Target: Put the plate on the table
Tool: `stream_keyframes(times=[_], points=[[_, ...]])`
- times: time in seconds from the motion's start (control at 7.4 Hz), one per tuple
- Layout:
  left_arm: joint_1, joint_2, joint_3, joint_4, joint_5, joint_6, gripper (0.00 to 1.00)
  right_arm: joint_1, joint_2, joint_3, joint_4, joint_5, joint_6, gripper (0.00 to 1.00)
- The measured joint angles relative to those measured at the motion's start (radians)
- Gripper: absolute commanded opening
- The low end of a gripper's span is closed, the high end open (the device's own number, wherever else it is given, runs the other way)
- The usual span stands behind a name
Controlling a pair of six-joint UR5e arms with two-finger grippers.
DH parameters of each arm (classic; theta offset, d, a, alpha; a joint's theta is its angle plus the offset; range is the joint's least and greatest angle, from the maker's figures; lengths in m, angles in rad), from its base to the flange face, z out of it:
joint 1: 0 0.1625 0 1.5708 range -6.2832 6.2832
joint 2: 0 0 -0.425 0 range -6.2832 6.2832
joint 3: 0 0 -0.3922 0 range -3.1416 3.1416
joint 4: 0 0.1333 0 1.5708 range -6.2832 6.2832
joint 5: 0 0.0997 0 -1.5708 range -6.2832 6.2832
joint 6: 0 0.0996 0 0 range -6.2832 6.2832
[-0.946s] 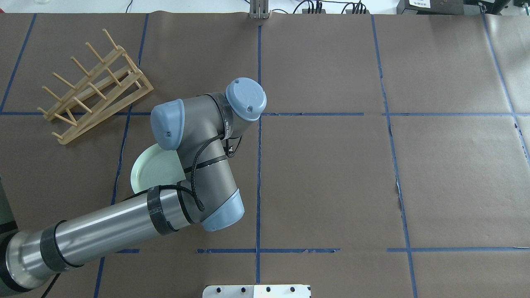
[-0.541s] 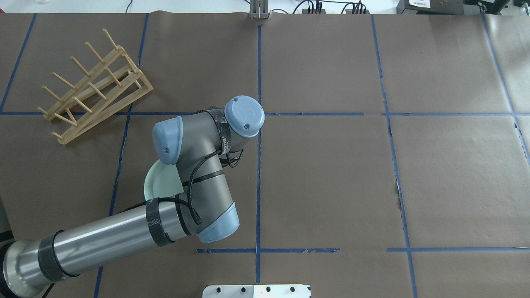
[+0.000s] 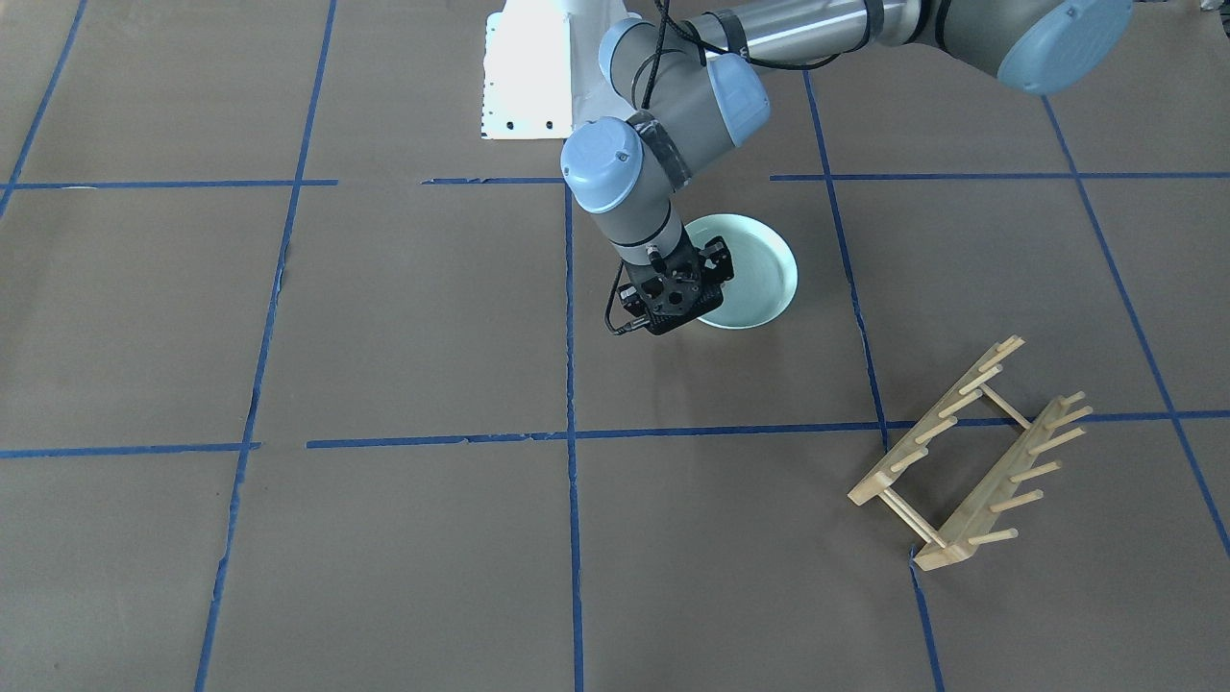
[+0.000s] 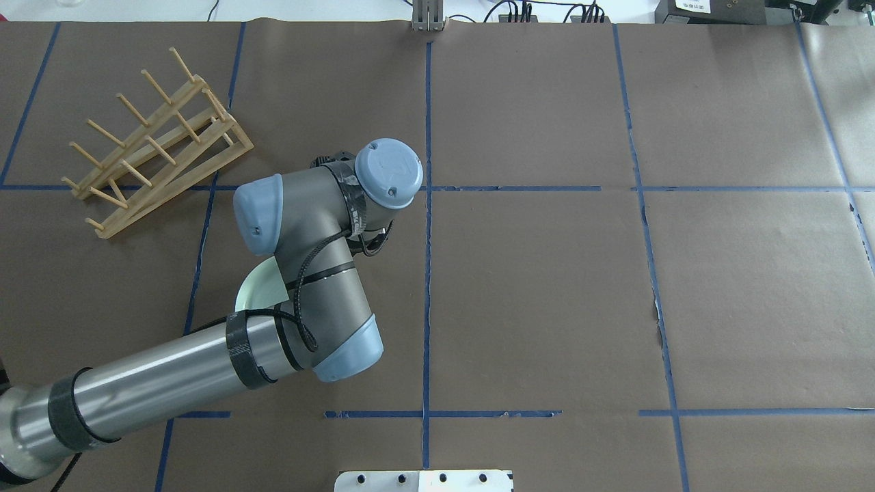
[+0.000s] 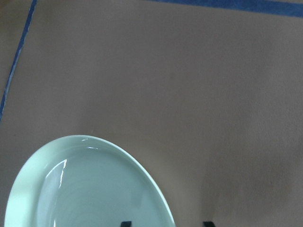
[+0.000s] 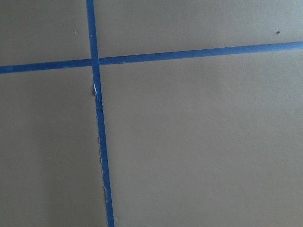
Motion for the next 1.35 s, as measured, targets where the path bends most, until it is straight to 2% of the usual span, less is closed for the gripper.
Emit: stream_keyframes(times=[0.27, 0.41, 0.54, 0.81, 1.08, 1.35], points=[[-0.207, 0.093, -0.134, -0.003, -0.005, 0.335, 1.00, 0.000, 0.000, 0.000, 0.000, 0.000, 0.000, 1.00], [-0.357, 0.136, -0.173, -0.013, -0.040, 0.562, 1.00, 0.000, 0.000, 0.000, 0.000, 0.000, 0.000, 1.00], [-0.522, 0.185, -0.184, -0.043, -0.130, 0.791, 1.00, 0.000, 0.000, 0.000, 0.000, 0.000, 0.000, 1.00], [-0.808, 0.384, -0.150, -0.221, -0.370, 1.160, 1.00, 0.000, 0.000, 0.000, 0.000, 0.000, 0.000, 1.00], [-0.950, 0.605, -0.106, -0.374, -0.552, 1.303, 1.00, 0.000, 0.000, 0.000, 0.000, 0.000, 0.000, 1.00], [-0.998, 0.782, -0.117, -0.462, -0.628, 1.323, 1.00, 0.000, 0.000, 0.000, 0.000, 0.000, 0.000, 1.00]])
